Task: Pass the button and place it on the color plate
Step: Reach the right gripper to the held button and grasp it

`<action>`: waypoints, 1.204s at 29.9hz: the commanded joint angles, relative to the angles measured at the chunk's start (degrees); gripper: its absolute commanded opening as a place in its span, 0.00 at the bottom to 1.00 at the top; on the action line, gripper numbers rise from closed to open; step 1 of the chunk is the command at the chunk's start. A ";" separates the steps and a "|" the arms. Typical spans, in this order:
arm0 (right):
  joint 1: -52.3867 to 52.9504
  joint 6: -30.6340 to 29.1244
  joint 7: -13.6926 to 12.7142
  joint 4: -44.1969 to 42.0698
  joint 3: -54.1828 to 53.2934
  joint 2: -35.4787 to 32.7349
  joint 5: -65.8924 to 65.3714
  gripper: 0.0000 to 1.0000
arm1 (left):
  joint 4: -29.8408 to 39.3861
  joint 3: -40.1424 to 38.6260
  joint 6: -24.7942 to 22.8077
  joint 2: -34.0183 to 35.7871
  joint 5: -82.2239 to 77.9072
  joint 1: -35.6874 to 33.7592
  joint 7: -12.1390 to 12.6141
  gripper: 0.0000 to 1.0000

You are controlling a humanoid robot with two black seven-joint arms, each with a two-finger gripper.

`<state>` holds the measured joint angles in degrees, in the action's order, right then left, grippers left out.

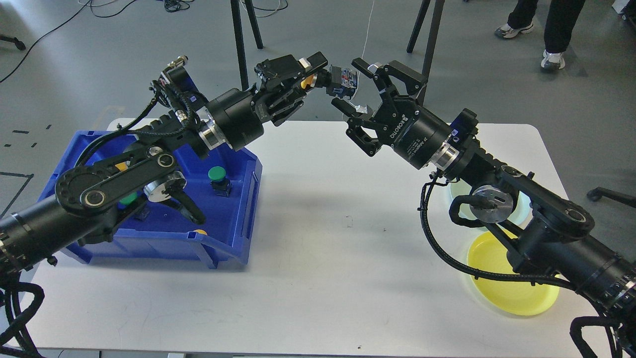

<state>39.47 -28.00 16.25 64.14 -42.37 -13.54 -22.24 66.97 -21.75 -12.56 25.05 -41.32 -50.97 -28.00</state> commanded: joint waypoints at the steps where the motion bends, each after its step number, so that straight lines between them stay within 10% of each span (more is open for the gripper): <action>1: 0.08 0.00 0.01 -0.51 -0.08 0.70 0.00 0.67 | 0.00 0.04 -0.01 0.00 0.01 0.00 0.00 0.09; 26: 0.69 0.00 1.68 -0.59 0.01 0.71 -0.53 0.13 | 0.00 0.04 0.43 -0.18 -0.08 0.00 0.00 0.19; 31: 0.69 0.00 1.68 -0.59 0.10 0.62 -0.79 0.04 | 0.09 0.04 0.35 -0.26 -0.08 0.00 0.00 0.63; 36: 0.26 0.00 1.68 -0.59 -0.08 0.09 -3.51 0.01 | 0.09 0.04 -0.10 -0.26 0.01 -0.09 0.00 0.79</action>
<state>40.30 -28.00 17.98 63.49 -42.32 -13.05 -24.78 67.03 -21.65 -12.54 24.77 -41.47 -50.98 -27.91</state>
